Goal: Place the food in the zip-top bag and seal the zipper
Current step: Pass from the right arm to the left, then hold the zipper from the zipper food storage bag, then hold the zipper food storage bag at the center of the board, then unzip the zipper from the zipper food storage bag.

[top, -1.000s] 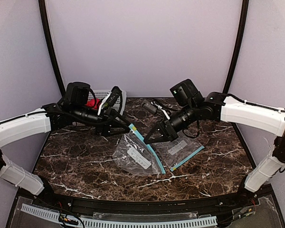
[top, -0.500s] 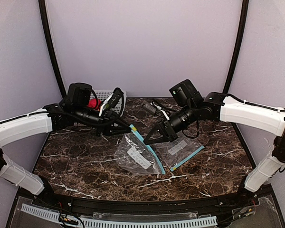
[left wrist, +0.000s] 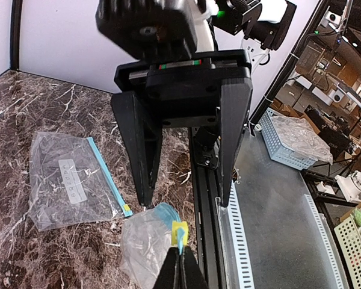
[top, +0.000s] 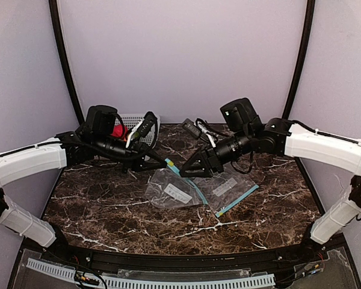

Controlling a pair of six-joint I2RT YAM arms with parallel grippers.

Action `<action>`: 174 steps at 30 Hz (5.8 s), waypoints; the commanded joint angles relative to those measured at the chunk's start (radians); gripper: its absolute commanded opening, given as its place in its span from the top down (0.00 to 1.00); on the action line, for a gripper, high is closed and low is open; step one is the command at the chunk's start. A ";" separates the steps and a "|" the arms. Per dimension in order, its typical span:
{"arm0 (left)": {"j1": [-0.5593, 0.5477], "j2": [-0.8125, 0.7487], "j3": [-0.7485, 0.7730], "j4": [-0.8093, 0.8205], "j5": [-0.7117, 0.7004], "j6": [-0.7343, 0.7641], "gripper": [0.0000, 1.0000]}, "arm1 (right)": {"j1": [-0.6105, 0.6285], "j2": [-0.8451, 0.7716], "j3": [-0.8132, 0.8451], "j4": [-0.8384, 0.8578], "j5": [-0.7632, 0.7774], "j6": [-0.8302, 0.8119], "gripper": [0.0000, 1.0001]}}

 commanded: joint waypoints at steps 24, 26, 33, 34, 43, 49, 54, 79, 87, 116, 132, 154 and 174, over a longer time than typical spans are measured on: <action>-0.015 -0.008 0.001 -0.013 0.006 0.032 0.99 | 0.092 -0.002 -0.020 0.288 0.139 0.030 0.94; -0.015 -0.008 0.001 -0.016 0.004 0.034 0.99 | 0.092 -0.002 -0.021 0.290 0.141 0.031 0.99; -0.015 -0.013 0.001 -0.018 -0.008 0.040 0.99 | 0.092 -0.006 -0.030 0.292 0.151 0.028 1.00; -0.015 -0.015 0.002 -0.019 -0.015 0.041 0.99 | 0.092 -0.009 -0.032 0.291 0.153 0.028 1.00; -0.015 -0.037 -0.003 -0.030 -0.095 0.064 0.99 | 0.092 -0.010 -0.048 0.287 0.180 0.021 1.00; -0.015 -0.052 -0.008 -0.033 -0.171 0.067 0.99 | 0.092 -0.008 -0.057 0.281 0.189 0.019 1.00; -0.015 -0.072 -0.012 -0.036 -0.234 0.077 0.99 | 0.092 -0.010 -0.068 0.281 0.199 0.017 1.00; -0.014 -0.116 -0.018 -0.055 -0.412 0.099 0.99 | 0.091 -0.005 -0.091 0.291 0.227 0.016 1.00; -0.012 -0.125 -0.021 -0.057 -0.482 0.100 0.99 | 0.092 -0.006 -0.099 0.296 0.235 0.018 1.00; 0.016 -0.147 -0.031 -0.049 -0.574 0.082 0.99 | 0.092 -0.001 -0.117 0.298 0.253 0.022 1.00; 0.040 -0.164 -0.033 -0.044 -0.608 0.070 0.99 | 0.090 0.002 -0.123 0.297 0.258 0.023 1.00; 0.068 -0.196 -0.053 -0.015 -0.645 0.051 0.99 | 0.092 0.015 -0.131 0.298 0.264 0.025 1.00; 0.098 -0.211 -0.060 -0.006 -0.676 0.035 0.99 | 0.092 0.018 -0.134 0.293 0.267 0.023 1.00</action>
